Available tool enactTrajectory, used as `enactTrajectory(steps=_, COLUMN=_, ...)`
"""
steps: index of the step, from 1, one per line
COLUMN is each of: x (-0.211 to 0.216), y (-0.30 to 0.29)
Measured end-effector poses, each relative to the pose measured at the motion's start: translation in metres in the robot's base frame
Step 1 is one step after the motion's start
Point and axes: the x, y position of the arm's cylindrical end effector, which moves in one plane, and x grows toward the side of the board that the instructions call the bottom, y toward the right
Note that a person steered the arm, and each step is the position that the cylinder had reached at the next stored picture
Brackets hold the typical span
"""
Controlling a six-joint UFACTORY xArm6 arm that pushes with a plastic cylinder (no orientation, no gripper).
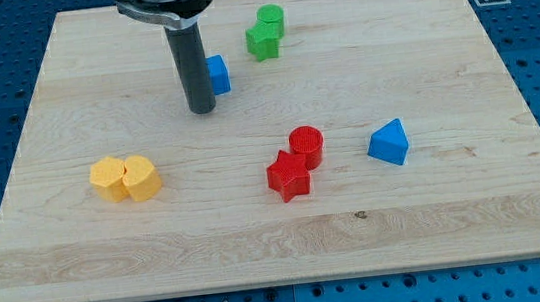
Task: Move the blue cube below to the green star
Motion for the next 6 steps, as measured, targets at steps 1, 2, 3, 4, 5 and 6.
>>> enactTrajectory(steps=1, x=-0.010, y=-0.016)
enactTrajectory(steps=2, x=-0.023, y=-0.025)
enactTrajectory(steps=3, x=-0.027, y=-0.026)
enactTrajectory(steps=4, x=-0.030, y=-0.025)
enactTrajectory(steps=5, x=-0.026, y=-0.012)
enactTrajectory(steps=6, x=-0.031, y=-0.007)
